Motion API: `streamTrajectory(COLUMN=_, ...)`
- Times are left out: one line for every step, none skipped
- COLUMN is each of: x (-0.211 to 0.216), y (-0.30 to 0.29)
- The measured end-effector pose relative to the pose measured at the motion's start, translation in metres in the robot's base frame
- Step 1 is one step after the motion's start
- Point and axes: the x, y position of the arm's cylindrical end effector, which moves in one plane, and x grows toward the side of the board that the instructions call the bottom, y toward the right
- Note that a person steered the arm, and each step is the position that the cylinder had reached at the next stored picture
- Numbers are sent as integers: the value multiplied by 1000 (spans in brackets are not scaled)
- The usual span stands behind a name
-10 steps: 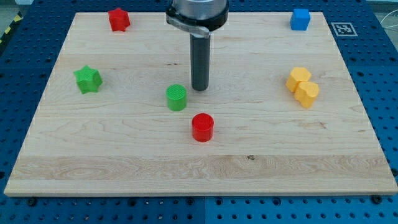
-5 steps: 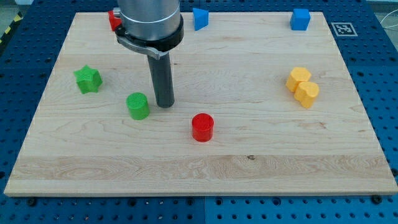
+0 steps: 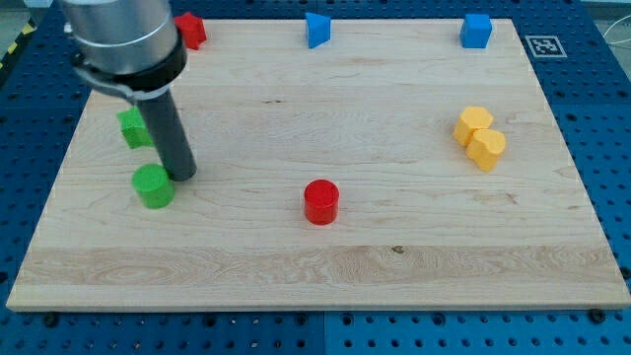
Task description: Slide green circle to the bottom left
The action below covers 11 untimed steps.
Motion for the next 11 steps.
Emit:
streamTrajectory(x=26, y=-16)
streamTrajectory(x=31, y=-30)
streamTrajectory(x=16, y=-40)
streamTrajectory(x=7, y=-47)
streamTrajectory(x=6, y=-54)
streamTrajectory(x=15, y=-57)
streamTrajectory(x=29, y=-57)
streamTrajectory(x=43, y=-57)
streamTrajectory(x=48, y=-57)
streamTrajectory(x=49, y=-57)
streamTrajectory(x=50, y=-57)
